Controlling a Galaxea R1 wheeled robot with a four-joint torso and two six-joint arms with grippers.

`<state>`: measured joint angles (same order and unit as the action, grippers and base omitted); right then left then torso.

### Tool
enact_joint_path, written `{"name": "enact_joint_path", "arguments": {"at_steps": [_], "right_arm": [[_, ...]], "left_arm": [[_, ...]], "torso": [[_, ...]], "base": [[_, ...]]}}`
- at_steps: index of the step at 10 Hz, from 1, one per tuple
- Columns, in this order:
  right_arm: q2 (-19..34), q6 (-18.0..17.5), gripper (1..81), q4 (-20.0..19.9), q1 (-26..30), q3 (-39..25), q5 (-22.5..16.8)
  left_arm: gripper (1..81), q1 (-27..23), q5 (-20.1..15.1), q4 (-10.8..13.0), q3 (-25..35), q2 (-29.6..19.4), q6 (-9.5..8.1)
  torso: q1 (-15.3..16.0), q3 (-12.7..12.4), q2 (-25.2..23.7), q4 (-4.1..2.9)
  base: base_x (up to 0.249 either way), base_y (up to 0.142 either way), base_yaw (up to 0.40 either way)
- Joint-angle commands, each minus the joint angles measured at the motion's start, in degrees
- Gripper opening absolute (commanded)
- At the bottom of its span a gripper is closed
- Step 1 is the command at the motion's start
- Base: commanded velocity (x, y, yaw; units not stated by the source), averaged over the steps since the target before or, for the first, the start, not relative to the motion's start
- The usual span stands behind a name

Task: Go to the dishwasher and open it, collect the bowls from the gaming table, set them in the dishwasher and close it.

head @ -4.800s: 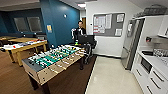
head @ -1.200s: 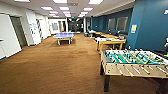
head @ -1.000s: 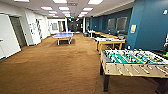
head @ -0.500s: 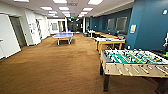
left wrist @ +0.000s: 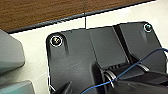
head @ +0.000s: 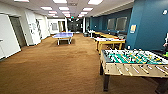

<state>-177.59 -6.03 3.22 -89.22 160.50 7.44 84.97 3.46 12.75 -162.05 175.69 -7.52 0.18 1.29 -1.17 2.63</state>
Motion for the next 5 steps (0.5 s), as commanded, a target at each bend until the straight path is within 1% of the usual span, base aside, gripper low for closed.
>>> {"name": "enact_joint_path", "arguments": {"at_steps": [1, 3, 5], "right_arm": [[-0.2, 0.0, 81.1, 0.6, 2.3, -0.2, -2.8], [-0.2, 0.0, 81.1, 0.5, 2.4, -0.2, -2.8], [-0.2, 0.1, 81.1, 0.6, 2.4, -0.2, -2.8]], "left_arm": [[81.1, -3.1, -2.6, -0.1, -0.1, -0.3, 0.22], [81.1, -3.1, -2.6, -0.2, -0.1, -0.2, 0.23], [81.1, -3.0, -2.6, -0.1, -0.1, -0.2, 0.23]], "torso": [[0.0, 0.0, 0.0, 0.0], [0.0, 0.0, 0.0, 0.0], [-0.1, 0.0, 0.0, 0.0]], "base": [[0.0, 0.0, 0.0], [0.0, 0.0, 0.0], [0.087, 0.0, 0.0]]}}
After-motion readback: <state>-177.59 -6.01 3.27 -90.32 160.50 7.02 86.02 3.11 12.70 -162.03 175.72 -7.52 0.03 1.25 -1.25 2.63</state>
